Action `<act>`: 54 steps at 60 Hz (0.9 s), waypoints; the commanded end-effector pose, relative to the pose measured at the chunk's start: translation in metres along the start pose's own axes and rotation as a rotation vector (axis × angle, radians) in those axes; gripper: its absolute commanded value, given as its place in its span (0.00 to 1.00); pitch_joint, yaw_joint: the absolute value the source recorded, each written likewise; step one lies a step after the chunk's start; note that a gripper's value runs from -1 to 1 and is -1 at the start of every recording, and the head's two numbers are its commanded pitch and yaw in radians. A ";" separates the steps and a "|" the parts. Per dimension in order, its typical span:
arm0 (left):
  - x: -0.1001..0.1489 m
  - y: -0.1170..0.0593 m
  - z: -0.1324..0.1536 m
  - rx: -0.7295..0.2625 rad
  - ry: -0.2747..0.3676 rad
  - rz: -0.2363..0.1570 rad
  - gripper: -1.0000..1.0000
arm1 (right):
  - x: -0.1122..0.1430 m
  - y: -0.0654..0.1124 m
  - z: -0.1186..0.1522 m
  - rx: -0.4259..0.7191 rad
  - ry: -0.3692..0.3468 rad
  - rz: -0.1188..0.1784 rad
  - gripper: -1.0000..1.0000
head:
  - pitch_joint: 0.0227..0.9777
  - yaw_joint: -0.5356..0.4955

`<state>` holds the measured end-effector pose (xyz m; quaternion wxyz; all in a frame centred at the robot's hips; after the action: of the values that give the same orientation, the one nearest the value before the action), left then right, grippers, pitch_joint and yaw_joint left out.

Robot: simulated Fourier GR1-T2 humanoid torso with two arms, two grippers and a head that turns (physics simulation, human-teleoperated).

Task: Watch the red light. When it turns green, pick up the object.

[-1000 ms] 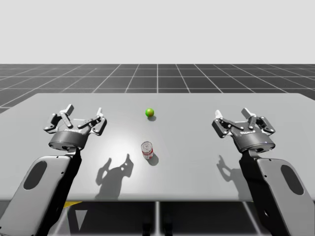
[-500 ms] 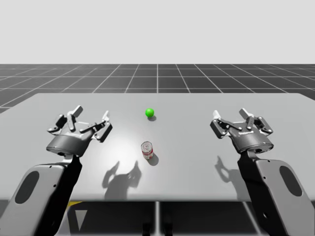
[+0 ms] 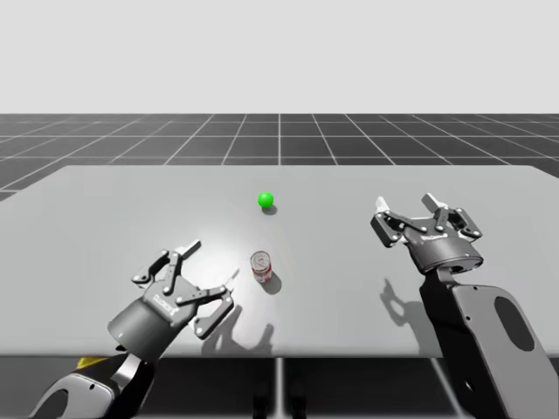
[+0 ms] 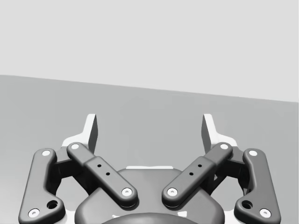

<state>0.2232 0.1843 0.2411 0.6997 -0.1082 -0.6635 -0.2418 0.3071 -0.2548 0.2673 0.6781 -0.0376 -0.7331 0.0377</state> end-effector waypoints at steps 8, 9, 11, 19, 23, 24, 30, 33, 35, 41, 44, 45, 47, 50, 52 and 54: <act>-0.050 -0.036 -0.013 -0.109 0.131 0.015 0.00 | -0.001 0.003 0.001 -0.001 -0.015 0.033 0.00 | 0.86 0.61; -0.051 -0.036 -0.014 -0.116 0.133 0.021 0.00 | -0.001 0.003 0.001 0.000 -0.016 0.035 0.00 | 0.86 0.61; -0.053 -0.038 -0.016 -0.133 0.146 0.037 0.00 | -0.001 0.004 0.001 0.000 -0.018 0.039 0.00 | 0.86 0.61; -0.060 -0.044 -0.031 -0.159 0.179 0.066 0.00 | -0.001 0.003 0.001 -0.002 -0.022 0.045 0.00 | 0.87 0.61; -0.061 -0.045 -0.037 -0.161 0.187 0.079 0.00 | -0.001 0.003 0.001 -0.002 -0.023 0.047 0.00 | 0.87 0.61; -0.061 -0.046 -0.040 -0.164 0.191 0.088 0.00 | -0.001 0.003 0.001 -0.002 -0.023 0.047 0.00 | 0.87 0.61; -0.061 -0.048 -0.052 -0.171 0.203 0.115 0.00 | -0.001 0.003 0.002 -0.002 -0.027 0.053 0.00 | 0.87 0.61; -0.062 -0.048 -0.058 -0.158 0.203 0.104 0.00 | -0.001 0.002 0.002 -0.002 -0.029 0.054 0.00 | 0.87 0.61; -0.062 -0.048 -0.063 -0.156 0.208 0.107 0.00 | -0.001 0.002 0.002 -0.002 -0.029 0.054 0.00 | 0.87 0.61; -0.062 -0.049 -0.073 -0.150 0.214 0.111 0.00 | -0.001 0.002 0.002 -0.002 -0.031 0.055 0.00 | 0.87 0.60; -0.063 -0.049 -0.079 -0.145 0.215 0.103 0.00 | 0.000 0.002 0.002 -0.003 -0.031 0.054 0.00 | 0.87 0.60; -0.063 -0.050 -0.082 -0.146 0.219 0.111 0.00 | 0.000 0.002 0.002 -0.003 -0.031 0.053 0.00 | 0.87 0.60; -0.063 -0.050 -0.085 -0.147 0.221 0.109 0.00 | 0.000 0.002 0.002 -0.003 -0.031 0.054 0.00 | 0.87 0.60; -0.064 -0.050 -0.092 -0.143 0.224 0.121 0.00 | 0.000 0.002 0.002 -0.003 -0.031 0.053 0.00 | 0.87 0.60; -0.064 -0.051 -0.094 -0.145 0.224 0.120 0.00 | 0.000 0.002 0.003 -0.003 -0.031 0.054 0.00 | 0.87 0.60; -0.066 -0.050 -0.098 -0.139 0.225 0.114 0.00 | 0.000 0.002 0.003 -0.002 -0.032 0.054 0.00 | 0.87 0.60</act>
<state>0.2711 0.1151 0.1636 0.7697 -0.1689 -0.5576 -0.2609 0.3049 -0.2528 0.2663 0.6656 -0.0572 -0.7420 0.0553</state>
